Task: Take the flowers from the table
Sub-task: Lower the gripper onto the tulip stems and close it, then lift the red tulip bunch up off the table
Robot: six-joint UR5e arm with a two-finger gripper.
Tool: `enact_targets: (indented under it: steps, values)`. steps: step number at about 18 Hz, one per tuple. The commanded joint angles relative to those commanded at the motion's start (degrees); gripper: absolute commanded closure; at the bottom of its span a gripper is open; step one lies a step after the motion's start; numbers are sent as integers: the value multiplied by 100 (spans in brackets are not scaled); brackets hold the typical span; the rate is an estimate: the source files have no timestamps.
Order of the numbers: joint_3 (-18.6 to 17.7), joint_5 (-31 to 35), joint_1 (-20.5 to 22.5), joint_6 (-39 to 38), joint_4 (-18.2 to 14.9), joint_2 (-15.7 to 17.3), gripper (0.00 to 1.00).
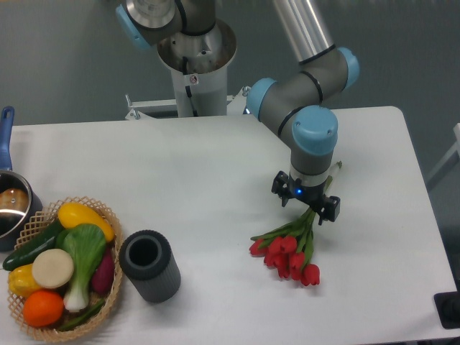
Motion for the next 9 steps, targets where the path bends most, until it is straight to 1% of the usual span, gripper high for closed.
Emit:
enact_targets:
  steps: [4, 6, 7, 8, 9]
  values:
    - [35, 26, -9, -26, 0, -79, 56]
    - [79, 27, -44, -297, 9, -97, 82]
    - [114, 26, -53, -490, 0, -106, 98]
    - [158, 26, -53, -588, 0, -97, 100]
    - [211, 35, -53, -598, 0, -62, 100]
